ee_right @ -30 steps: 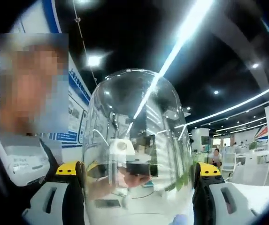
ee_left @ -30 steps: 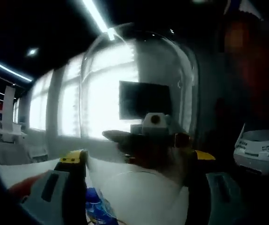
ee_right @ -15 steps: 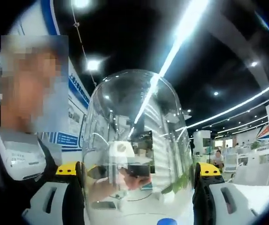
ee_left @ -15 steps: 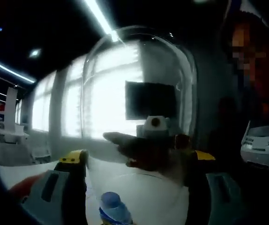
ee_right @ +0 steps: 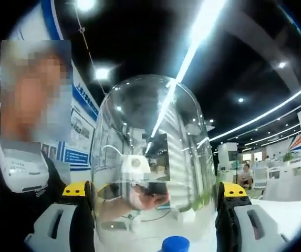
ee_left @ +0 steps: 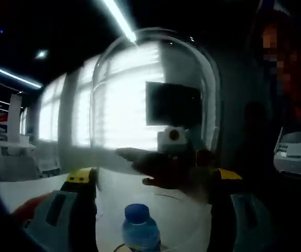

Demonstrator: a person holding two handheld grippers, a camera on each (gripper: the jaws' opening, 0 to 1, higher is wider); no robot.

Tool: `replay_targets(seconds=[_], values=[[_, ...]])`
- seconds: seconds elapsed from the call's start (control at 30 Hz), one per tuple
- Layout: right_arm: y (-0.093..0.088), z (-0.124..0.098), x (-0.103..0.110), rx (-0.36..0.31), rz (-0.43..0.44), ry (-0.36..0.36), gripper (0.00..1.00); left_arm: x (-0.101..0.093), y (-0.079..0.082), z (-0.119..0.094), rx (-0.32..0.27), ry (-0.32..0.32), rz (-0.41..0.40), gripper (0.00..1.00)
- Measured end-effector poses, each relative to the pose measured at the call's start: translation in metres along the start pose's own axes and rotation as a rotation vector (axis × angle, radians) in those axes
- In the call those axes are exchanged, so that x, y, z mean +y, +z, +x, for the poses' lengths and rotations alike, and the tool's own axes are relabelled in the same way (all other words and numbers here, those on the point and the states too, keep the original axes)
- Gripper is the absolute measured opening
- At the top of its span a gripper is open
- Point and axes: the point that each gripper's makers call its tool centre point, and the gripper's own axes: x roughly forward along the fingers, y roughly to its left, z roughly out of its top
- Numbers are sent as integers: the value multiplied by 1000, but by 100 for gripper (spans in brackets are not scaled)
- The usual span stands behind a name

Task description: Open the cover put in the Mizone put the cover back on

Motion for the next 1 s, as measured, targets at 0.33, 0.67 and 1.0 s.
replay_targets(seconds=[0.33, 0.67, 1.0], values=[[-28, -10, -11, 47, 27, -14, 90, 10, -31, 4, 48, -4, -31, 75], [-51, -14, -14, 99, 28, -9, 89, 13, -49, 0, 84, -1, -24, 75], [-68, -17, -19, 135, 42, -9, 89, 21, -70, -3, 103, 7, -45, 76]])
